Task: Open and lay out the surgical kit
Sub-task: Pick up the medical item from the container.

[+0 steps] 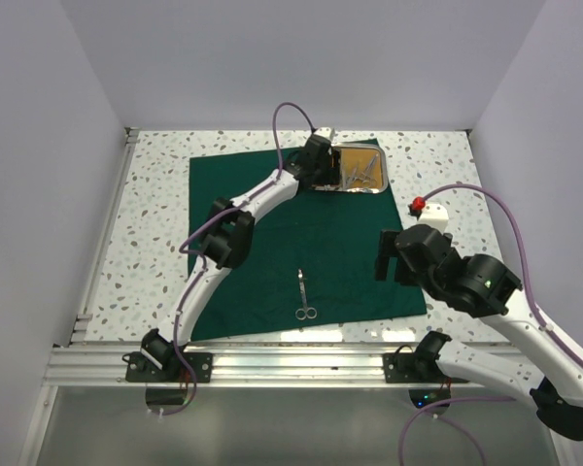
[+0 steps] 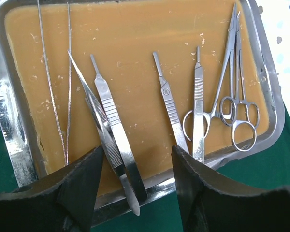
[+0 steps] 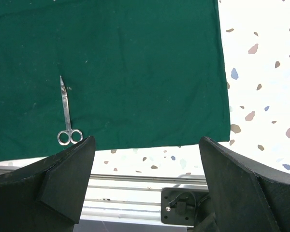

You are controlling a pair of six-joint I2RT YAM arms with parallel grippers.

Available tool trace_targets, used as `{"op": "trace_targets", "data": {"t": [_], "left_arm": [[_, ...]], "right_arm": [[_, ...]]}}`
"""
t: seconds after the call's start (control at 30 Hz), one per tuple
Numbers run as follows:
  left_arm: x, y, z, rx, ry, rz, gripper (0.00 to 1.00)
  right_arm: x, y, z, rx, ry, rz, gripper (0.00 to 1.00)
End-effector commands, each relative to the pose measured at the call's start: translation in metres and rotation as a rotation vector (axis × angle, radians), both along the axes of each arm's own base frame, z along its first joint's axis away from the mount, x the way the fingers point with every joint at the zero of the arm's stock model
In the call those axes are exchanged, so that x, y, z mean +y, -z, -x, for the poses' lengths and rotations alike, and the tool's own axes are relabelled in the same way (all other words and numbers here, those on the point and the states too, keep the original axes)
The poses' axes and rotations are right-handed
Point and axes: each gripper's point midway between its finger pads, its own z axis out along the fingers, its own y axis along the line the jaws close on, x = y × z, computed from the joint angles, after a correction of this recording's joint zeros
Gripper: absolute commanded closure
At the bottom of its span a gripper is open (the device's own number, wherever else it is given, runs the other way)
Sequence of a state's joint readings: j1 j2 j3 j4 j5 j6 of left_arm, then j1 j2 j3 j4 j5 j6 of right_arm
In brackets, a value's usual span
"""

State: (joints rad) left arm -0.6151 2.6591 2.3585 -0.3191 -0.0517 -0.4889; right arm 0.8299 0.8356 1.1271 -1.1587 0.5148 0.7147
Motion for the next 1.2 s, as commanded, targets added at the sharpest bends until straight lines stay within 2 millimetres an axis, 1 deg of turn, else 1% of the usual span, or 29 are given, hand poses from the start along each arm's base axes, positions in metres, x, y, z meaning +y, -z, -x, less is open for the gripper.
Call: {"op": "trace_targets", "data": {"t": [0.0,0.07,0.13,0.2,0.27,0.33,0.37,0.43,0.47,0.5,0.63,0.67,0.83,0.97,1.03,1.07,1.17], "left_arm": [[0.004,-0.005,-0.014,-0.028,-0.043,0.023,0.38],[0.007,-0.005,-0.015,-0.028,-0.053,0.019,0.42],[0.011,-0.008,-0.017,-0.029,-0.066,0.021,0.43],[0.019,-0.008,-0.018,-0.023,-0.081,0.02,0.47],[0.027,-0.004,-0.02,-0.01,-0.094,0.015,0.52],[0.033,-0.004,-0.021,-0.002,-0.109,0.016,0.56],[0.037,-0.003,-0.022,0.004,-0.114,0.015,0.6],[0.04,0.0,-0.022,0.011,-0.118,0.014,0.61],[0.042,0.003,-0.021,0.017,-0.118,0.009,0.65],[0.042,0.003,-0.022,0.018,-0.117,0.01,0.66],[0.041,0.005,-0.02,0.024,-0.112,0.011,0.7],[0.041,0.006,-0.02,0.027,-0.114,0.011,0.72],[0.043,0.007,-0.02,0.026,-0.114,0.007,0.75],[0.048,0.003,-0.021,0.027,-0.123,0.008,0.8],[0.051,0.006,-0.02,0.034,-0.127,0.002,0.82],[0.053,0.005,-0.021,0.033,-0.131,0.004,0.85],[0.059,0.006,-0.02,0.041,-0.139,-0.001,0.87]], "right_arm": [[-0.005,-0.001,-0.004,-0.023,0.02,0.024,0.08],[-0.005,-0.001,-0.004,-0.023,0.019,0.022,0.08],[-0.006,0.0,-0.003,-0.021,0.019,0.024,0.08],[-0.006,0.003,-0.003,-0.016,0.018,0.028,0.08],[-0.006,0.003,-0.003,-0.015,0.018,0.029,0.08],[-0.006,0.004,-0.003,-0.012,0.017,0.03,0.08],[-0.005,0.005,-0.003,-0.011,0.016,0.031,0.09],[-0.005,0.005,-0.003,-0.01,0.015,0.03,0.09],[-0.005,0.005,-0.003,-0.011,0.015,0.029,0.09],[-0.004,0.006,-0.003,-0.007,0.014,0.031,0.09],[-0.003,0.007,-0.004,-0.003,0.011,0.03,0.09],[-0.002,0.007,-0.004,-0.002,0.01,0.032,0.09],[-0.002,0.008,-0.004,0.0,0.009,0.036,0.09],[-0.002,0.009,-0.005,0.001,0.008,0.038,0.09],[-0.001,0.01,-0.005,0.002,0.007,0.04,0.09],[-0.001,0.011,-0.005,0.005,0.006,0.042,0.09],[-0.001,0.012,-0.005,0.007,0.005,0.042,0.09]]}}
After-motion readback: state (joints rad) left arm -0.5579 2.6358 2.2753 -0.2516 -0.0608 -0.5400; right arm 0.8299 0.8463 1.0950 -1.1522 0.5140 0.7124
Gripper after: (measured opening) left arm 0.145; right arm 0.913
